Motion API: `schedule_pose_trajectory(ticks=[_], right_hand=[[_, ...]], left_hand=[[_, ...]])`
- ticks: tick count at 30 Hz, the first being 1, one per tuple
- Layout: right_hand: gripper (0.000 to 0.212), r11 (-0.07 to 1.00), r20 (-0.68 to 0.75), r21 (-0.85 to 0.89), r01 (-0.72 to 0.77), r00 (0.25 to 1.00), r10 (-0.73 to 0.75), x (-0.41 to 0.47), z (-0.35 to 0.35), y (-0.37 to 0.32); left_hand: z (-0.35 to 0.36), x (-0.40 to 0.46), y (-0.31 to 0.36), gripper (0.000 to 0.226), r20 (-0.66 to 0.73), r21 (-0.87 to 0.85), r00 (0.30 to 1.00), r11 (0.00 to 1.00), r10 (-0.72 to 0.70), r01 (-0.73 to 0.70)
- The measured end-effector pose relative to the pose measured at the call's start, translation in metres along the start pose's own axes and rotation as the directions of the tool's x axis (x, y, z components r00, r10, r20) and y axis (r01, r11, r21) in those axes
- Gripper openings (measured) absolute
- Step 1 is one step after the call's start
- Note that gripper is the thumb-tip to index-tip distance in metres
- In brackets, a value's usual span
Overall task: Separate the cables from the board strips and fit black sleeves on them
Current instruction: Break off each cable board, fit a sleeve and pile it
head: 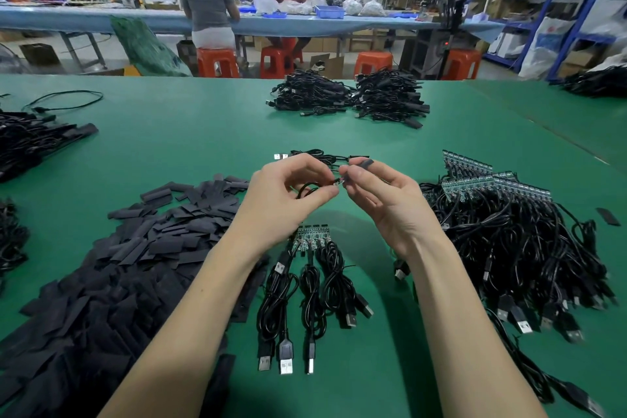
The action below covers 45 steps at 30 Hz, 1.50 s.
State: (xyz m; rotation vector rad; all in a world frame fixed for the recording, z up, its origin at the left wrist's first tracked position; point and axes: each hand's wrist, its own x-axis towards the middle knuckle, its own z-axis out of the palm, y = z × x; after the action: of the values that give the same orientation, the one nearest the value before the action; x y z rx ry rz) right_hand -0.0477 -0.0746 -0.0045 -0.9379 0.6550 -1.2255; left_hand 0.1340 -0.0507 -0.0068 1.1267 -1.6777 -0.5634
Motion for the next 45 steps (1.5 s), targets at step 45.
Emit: schedule_pose_trajectory(ticks=[45], right_hand=[[0.029,0.994,-0.049,-0.069,0.083,0.995,-0.087,0.001,0.005,0.023]], left_hand=[[0.000,-0.005,-0.022,0.010,0.030,-0.196,0.992,0.973,-0.120,0.124]])
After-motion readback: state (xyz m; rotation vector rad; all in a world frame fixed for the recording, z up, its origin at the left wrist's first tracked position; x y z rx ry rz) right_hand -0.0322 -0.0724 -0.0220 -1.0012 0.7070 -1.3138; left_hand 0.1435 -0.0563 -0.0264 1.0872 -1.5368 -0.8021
